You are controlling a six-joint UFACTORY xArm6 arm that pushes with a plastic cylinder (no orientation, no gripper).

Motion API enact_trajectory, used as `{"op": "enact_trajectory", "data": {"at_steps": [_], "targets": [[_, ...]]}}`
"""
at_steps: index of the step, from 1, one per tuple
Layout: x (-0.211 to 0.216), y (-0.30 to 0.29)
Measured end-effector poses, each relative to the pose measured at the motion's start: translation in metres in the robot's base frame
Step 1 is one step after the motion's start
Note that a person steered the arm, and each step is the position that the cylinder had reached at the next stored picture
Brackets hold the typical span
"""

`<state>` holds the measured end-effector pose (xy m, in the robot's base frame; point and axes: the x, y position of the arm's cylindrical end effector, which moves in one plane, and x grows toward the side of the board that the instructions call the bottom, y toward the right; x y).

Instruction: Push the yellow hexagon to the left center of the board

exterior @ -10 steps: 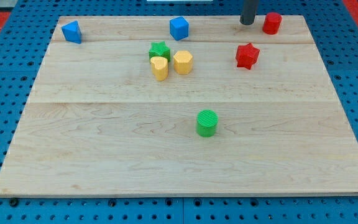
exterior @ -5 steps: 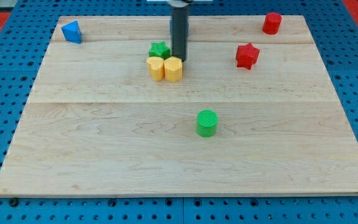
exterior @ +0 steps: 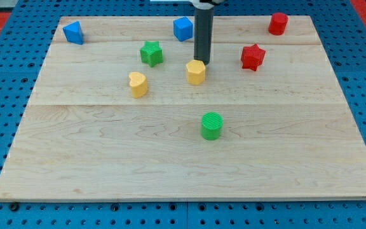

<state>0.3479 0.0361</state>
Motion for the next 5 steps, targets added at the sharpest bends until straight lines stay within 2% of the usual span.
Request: {"op": "enact_trajectory", "data": {"at_steps": [1,2,3,4,5], "targets": [[0.026,-0.012],[0.072,-0.033],[0.097,-0.022],[0.119,-0.066],[0.140,-0.086]]}}
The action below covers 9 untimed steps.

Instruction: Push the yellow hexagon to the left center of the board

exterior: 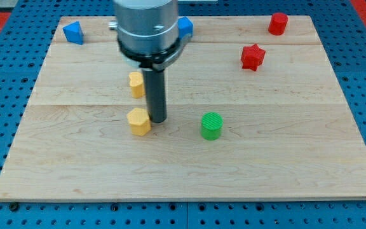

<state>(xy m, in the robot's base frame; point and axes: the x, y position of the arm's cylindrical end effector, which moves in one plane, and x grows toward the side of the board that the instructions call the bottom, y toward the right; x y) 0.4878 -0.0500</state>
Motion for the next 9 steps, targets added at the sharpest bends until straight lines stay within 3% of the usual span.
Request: {"op": "enact_trajectory", "data": {"at_steps": [1,3,4,5,7,9], "targets": [[0.031,-0.020],[0.008,-0.121],[0.045,-0.046],[0.002,-0.038],[-0.065,-0.148],[-0.088,-0.138]]}}
